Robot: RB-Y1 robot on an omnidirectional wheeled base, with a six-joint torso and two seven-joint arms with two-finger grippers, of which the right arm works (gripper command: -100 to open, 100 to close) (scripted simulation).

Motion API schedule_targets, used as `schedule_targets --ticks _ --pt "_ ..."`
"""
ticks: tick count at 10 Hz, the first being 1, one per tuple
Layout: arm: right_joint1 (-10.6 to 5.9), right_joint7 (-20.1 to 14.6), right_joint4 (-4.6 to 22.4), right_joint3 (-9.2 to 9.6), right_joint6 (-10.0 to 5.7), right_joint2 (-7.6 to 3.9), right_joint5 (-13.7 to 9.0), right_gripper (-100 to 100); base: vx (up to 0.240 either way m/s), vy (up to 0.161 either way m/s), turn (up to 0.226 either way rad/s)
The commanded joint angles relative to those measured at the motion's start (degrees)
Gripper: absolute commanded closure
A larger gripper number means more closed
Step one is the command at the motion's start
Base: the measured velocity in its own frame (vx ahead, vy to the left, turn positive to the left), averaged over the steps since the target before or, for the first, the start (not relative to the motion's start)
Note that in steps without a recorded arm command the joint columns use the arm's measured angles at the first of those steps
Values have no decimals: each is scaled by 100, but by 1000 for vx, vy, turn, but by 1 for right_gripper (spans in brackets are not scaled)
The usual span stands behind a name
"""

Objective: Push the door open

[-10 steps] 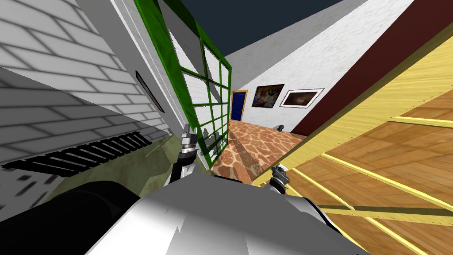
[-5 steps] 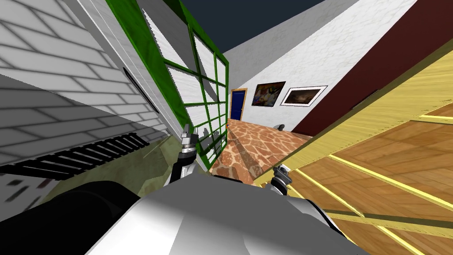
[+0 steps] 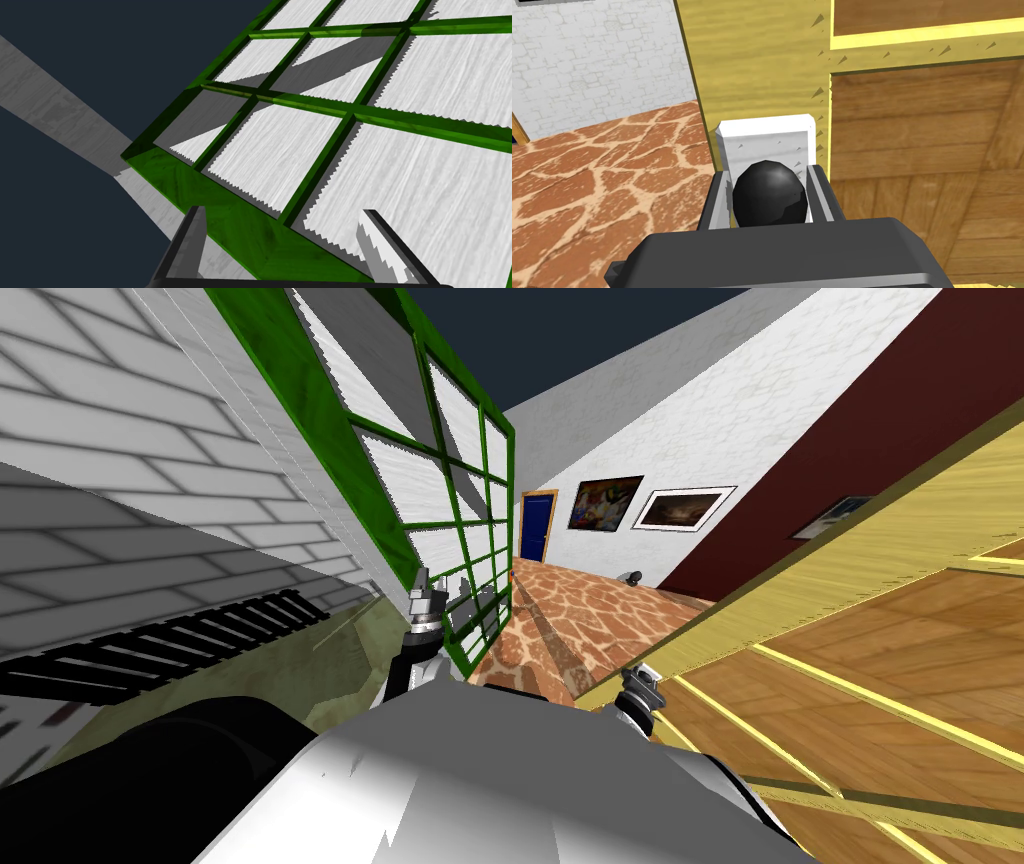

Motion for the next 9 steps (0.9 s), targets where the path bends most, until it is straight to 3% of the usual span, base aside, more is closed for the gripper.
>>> schedule_targets --ticks 1,2,3,4,8,9 --pt "-159 -155 286 -12 160 -82 -47 100 155 -58 -59" --pt "-159 -155 467 -12 160 -82 -47 100 76 -49 7" --pt "-125 -140 466 -58 151 -122 -157 100 121 -60 -11" --pt "-125 -140 373 -58 151 -122 -157 100 108 -53 -107" --pt "-125 -140 466 -58 151 -122 -157 100 22 -21 23" --pt "-125 -140 323 -58 151 -122 -157 100 -17 17 -10"
